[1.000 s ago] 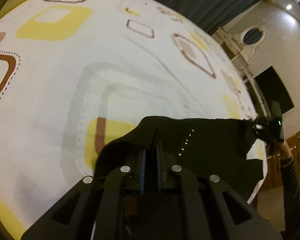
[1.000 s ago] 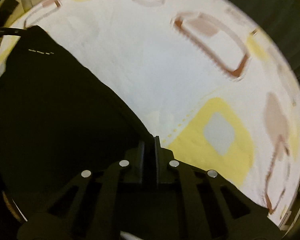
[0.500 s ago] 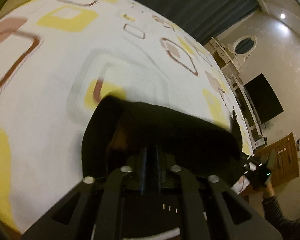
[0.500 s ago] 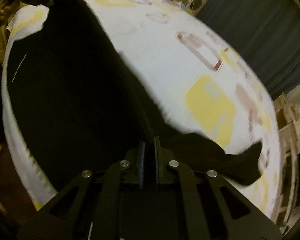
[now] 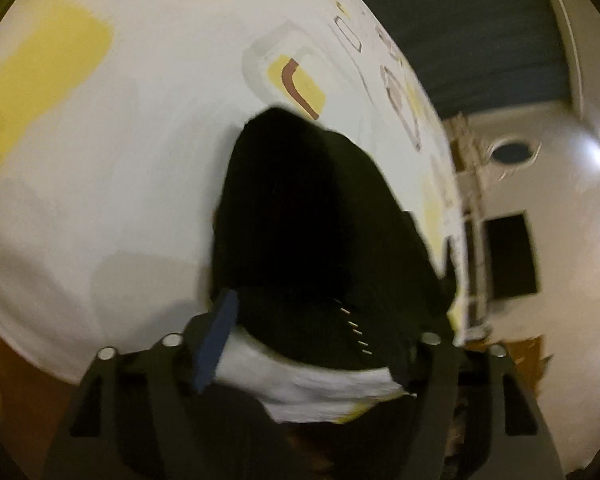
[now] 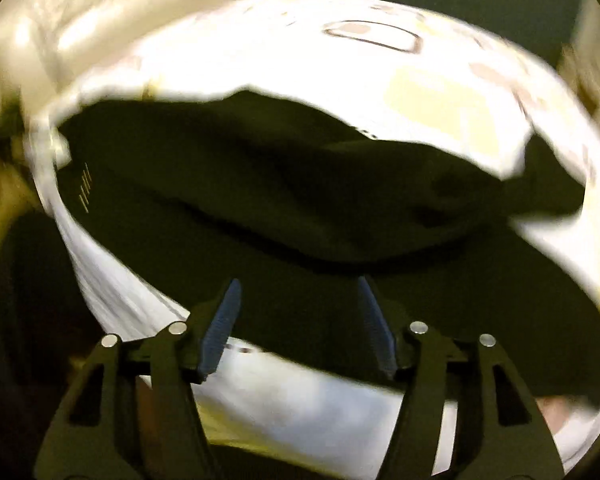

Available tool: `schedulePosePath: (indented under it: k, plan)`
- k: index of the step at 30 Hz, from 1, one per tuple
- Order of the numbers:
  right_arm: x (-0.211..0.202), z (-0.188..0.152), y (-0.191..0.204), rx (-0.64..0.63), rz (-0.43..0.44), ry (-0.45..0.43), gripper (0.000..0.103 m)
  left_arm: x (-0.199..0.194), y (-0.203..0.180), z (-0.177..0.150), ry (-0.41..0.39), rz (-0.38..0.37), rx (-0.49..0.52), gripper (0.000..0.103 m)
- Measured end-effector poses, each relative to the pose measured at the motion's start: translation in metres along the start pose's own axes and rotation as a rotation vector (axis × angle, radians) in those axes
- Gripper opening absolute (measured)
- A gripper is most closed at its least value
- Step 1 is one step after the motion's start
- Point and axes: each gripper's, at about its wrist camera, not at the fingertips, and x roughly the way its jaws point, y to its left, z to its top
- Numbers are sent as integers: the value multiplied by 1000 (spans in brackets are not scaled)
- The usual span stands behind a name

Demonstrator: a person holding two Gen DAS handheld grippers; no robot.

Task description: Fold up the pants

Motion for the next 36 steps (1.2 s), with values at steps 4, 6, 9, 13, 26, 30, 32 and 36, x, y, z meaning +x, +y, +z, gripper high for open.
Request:
schedulePosePath:
  k: [4, 6, 9, 13, 26, 30, 32, 36]
  plan:
    - [-10, -5, -31, 301, 222, -72, 63, 3, -11, -14, -10, -20, -34, 69]
    - [-7, -7, -41, 415, 295, -78, 63, 9, -17, -16, -12, -21, -41, 69]
    - [5, -14, -43, 495, 314, -60, 63, 17, -23, -16, -34, -21, -54, 69]
    - [24, -24, -42, 579, 370, -32, 63, 33, -26, -11, -57, 21, -71, 69]
    - [44, -31, -42, 708, 447, -44, 67, 61, -9, 6, -119, 89, -163, 59]
    - [49, -27, -50, 805, 483, -74, 68, 66, -11, 9, -107, 193, -133, 19]
    - [54, -21, -51, 827, 456, -76, 67, 66, -8, 10, -98, 200, -131, 14]
    - [62, -12, -50, 847, 418, -90, 62, 59, -8, 7, -90, 196, -121, 10]
